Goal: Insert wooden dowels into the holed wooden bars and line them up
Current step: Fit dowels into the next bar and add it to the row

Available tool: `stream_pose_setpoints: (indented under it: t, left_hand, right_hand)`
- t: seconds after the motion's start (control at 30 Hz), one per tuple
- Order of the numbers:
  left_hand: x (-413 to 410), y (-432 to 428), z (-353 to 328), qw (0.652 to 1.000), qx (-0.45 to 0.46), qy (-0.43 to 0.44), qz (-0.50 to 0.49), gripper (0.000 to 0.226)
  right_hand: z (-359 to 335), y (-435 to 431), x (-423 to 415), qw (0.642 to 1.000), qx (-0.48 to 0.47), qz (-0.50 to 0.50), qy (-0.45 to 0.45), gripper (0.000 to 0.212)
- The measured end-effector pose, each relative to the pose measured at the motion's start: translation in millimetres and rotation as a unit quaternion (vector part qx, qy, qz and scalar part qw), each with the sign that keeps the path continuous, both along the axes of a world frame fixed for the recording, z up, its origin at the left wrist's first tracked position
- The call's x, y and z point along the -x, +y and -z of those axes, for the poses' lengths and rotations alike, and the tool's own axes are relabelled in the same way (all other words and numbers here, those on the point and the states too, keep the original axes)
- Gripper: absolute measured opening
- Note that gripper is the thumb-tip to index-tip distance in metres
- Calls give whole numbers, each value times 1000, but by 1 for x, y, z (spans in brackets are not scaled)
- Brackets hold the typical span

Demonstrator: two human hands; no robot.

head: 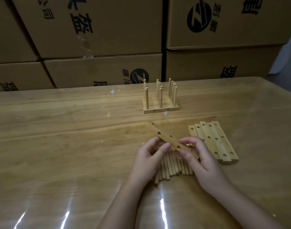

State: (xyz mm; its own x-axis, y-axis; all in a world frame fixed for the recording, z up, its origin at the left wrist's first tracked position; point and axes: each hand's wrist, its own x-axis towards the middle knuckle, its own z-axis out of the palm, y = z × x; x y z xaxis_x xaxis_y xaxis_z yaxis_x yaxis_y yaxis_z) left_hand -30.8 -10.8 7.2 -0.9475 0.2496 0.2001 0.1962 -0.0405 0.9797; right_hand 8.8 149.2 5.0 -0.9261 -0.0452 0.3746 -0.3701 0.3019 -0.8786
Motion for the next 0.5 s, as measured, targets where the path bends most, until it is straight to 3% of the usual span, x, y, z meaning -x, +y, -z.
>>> stream_pose_setpoints:
  t: [0.1, 0.23, 0.3, 0.4, 0.5]
  left_hand:
    - [2, -4, 2, 997, -63, -36, 5, 29]
    - [6, -6, 0, 990, -113, -75, -29, 18]
    - [8, -8, 0, 978, -170, -108, -51, 15]
    - [9, -11, 0, 965, -212, -142, -55, 32]
    - [10, -11, -1, 958, -240, -140, -68, 32]
  right_hand:
    - [4, -1, 0, 999, -40, -12, 23, 20]
    - [-1, 2, -1, 999, -24, 17, 27, 20]
    - [-2, 4, -3, 995, -90, 38, 34, 21]
    - [1, 2, -5, 977, -210, 30, 12, 29]
    - [1, 0, -7, 965, -256, 41, 24, 41]
